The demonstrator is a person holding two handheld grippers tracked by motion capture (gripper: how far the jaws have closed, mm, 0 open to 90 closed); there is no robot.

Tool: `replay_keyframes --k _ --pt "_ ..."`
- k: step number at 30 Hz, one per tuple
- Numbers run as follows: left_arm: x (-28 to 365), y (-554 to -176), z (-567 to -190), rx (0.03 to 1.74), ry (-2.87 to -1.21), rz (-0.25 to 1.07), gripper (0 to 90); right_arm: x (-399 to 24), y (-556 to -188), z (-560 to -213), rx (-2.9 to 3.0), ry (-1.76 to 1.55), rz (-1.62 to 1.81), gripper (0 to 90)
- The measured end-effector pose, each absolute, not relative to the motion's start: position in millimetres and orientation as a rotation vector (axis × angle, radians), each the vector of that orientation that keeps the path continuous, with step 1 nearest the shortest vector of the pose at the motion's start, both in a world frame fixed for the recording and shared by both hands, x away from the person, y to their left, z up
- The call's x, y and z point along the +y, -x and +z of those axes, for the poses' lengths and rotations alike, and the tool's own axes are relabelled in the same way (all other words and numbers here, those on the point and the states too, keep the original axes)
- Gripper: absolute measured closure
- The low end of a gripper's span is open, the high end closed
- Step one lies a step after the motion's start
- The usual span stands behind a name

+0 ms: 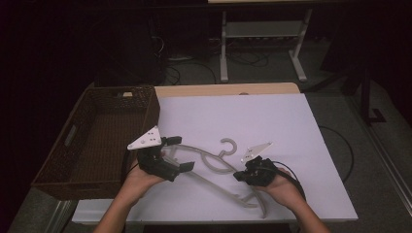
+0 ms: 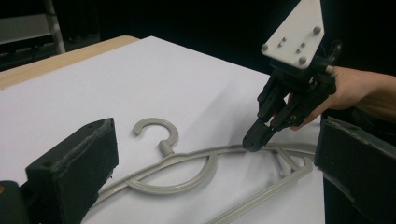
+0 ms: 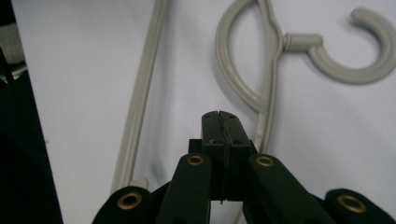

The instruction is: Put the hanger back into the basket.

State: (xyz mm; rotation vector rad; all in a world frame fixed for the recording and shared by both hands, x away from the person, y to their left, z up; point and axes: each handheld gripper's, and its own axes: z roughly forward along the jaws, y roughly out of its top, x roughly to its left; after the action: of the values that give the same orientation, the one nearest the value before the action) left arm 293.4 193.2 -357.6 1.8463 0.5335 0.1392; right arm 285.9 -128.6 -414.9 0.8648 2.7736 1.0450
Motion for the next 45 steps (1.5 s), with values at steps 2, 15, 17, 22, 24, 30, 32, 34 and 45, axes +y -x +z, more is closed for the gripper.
replay_keyframes --k 2,15,17,22,24,30,32,34,45 --pt "193.4 -293.4 -357.5 0.533 -1.845 0.138 0.0 -127.7 -286.8 -417.7 2.785 -0.87 1.013 89.3" --pt "195.0 -293.9 -357.3 0.542 -1.839 0.139 0.0 -126.8 -289.4 -429.1 2.834 -0.884 0.839 89.5" --pt "195.0 -294.0 -357.5 0.541 -1.839 0.14 0.0 -126.6 -289.0 -428.1 2.826 -0.884 0.821 89.6" --pt "194.8 -293.7 -357.4 0.542 -1.839 0.141 0.0 -128.6 -290.2 -426.7 2.8 -0.913 0.775 89.6" --pt "194.5 -293.4 -357.4 0.542 -1.841 0.14 0.0 -132.1 -292.3 -426.9 2.774 -0.936 0.761 89.6" --pt "194.4 -293.5 -357.5 0.543 -1.841 0.138 0.0 -152.5 -303.3 -427.2 2.696 -1.019 0.72 89.6" --pt "194.2 -293.6 -357.6 0.543 -1.839 0.136 0.0 -162.2 -309.3 -427.7 2.663 -1.055 0.71 89.6" --pt "194.1 -293.6 -357.6 0.543 -1.84 0.135 0.0 -167.1 -312.5 -427.8 2.646 -1.075 0.698 89.6" --pt "192.8 -294.0 -358.9 0.537 -1.844 0.126 0.0 -221.8 -342.2 -426.3 2.41 -1.288 0.703 89.6"
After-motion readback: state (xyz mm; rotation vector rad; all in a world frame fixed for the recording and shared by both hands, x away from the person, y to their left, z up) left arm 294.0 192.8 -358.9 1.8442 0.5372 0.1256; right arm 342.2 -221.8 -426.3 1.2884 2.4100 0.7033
